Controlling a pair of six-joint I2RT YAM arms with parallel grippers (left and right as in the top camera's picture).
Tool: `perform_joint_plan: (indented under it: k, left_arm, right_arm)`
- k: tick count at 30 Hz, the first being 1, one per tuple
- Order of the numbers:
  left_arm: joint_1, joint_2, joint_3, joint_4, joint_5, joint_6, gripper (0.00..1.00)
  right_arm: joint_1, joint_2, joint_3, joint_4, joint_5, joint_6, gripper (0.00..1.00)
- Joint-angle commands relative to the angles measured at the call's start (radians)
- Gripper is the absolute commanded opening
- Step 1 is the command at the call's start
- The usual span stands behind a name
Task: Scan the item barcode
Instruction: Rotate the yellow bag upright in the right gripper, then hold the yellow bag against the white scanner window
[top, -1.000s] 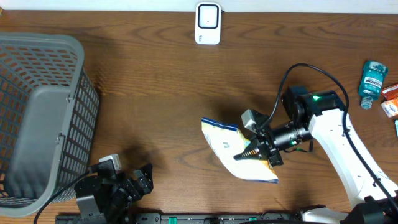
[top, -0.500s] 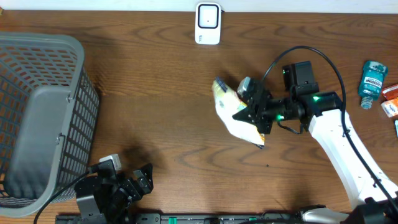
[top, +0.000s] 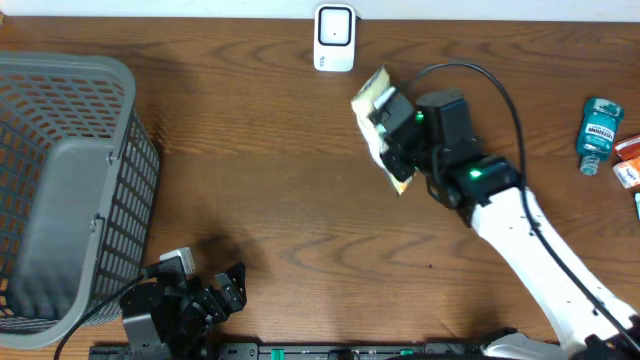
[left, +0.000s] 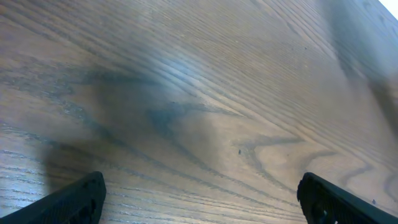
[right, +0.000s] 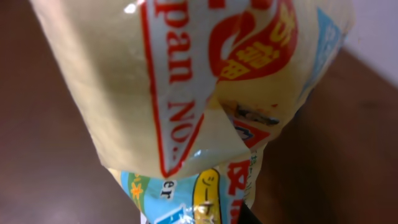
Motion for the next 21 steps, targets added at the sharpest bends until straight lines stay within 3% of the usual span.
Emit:
perform_joint_plan:
  k: [1, 8, 21]
  left_arm:
    - [0.003, -0.002, -0.006, -0.039, 0.01, 0.017, 0.98]
    - [0.003, -0.002, -0.006, -0.039, 0.01, 0.017, 0.99]
    - [0.003, -0.002, -0.006, -0.039, 0.01, 0.017, 0.98]
  right_arm:
    - [0.034, 0.068, 0.029, 0.094, 0.257, -0.001, 0.01]
    - [0.003, 0.295, 0.194, 0.153, 0.315, -0.096, 0.01]
    - [-0.01, 0.884, 0.957, 0.05, 0.561, -0.399, 0.01]
